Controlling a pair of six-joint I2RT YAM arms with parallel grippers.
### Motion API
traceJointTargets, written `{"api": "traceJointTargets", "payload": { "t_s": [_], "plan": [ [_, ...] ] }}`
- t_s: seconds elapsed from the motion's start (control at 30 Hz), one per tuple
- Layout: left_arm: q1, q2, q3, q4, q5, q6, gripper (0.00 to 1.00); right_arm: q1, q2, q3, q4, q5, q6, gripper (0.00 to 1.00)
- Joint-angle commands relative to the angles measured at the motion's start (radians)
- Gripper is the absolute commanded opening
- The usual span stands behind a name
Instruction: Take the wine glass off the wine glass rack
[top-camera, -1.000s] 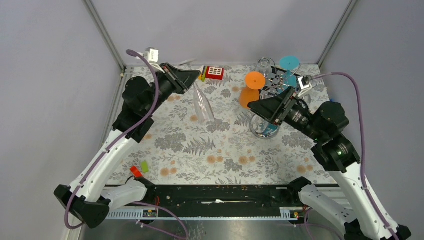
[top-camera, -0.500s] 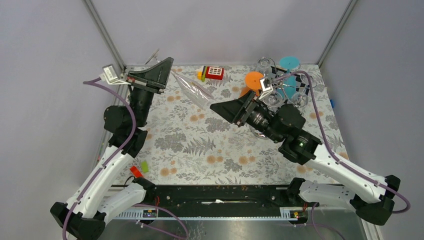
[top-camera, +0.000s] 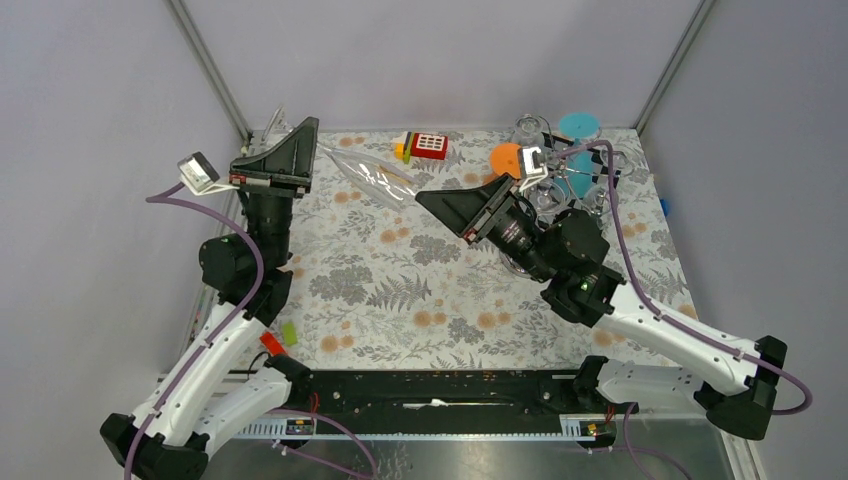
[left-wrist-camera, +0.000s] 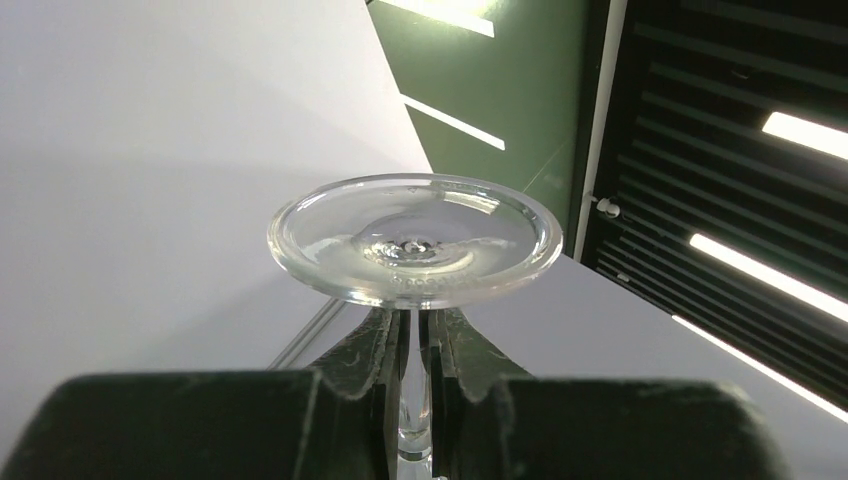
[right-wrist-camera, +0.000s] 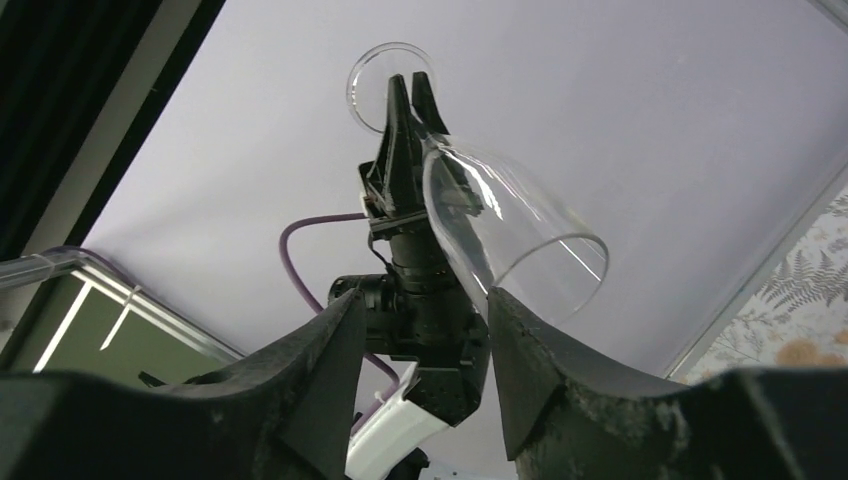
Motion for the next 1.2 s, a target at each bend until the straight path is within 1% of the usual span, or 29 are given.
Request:
{"api": "traceJointTargets", "payload": {
  "t_s": [0.0,0.07,0.17,0.37,0.5,0.6,0.7,0.77,1.0,1.17],
  "plan": [
    [0.005,-0.007,-0.012,0.129,-0.026,-0.069,0.00,0.010,0.039,0.026,0.126,-0.037,0.029,0.51],
    [0.005,-0.002,-0.019,0.161,-0.019,-0.088,0.00,0.009,0.068,0.044,0.128,-0.051,0.051,0.48],
    [0.005,-0.004,-0.021,0.182,-0.012,-0.090,0.00,0.011,0.090,0.044,0.172,-0.079,0.089,0.46],
    [0.005,-0.025,-0.028,0.181,-0.015,-0.074,0.00,0.012,0.079,0.021,0.191,-0.063,0.086,0.52],
    [0.005,-0.018,-0.045,0.198,-0.004,-0.113,0.00,0.012,0.092,0.039,0.208,-0.087,0.065,0.50],
    [0.006,-0.011,-0.061,0.215,-0.012,-0.160,0.00,0.012,0.107,0.036,0.280,-0.117,0.037,0.49],
    [0.005,0.011,-0.059,0.250,0.011,-0.199,0.00,0.012,0.117,0.031,0.347,-0.138,0.031,0.48],
    [0.005,0.015,-0.061,0.263,0.016,-0.207,0.00,0.012,0.119,0.027,0.381,-0.138,0.032,0.47],
    [0.006,0.001,-0.084,0.303,0.016,-0.200,0.00,0.012,0.135,0.051,0.357,-0.133,0.033,0.40],
    [0.006,-0.014,-0.096,0.317,0.033,-0.218,0.00,0.012,0.141,0.065,0.340,-0.136,0.039,0.32]
  ]
}}
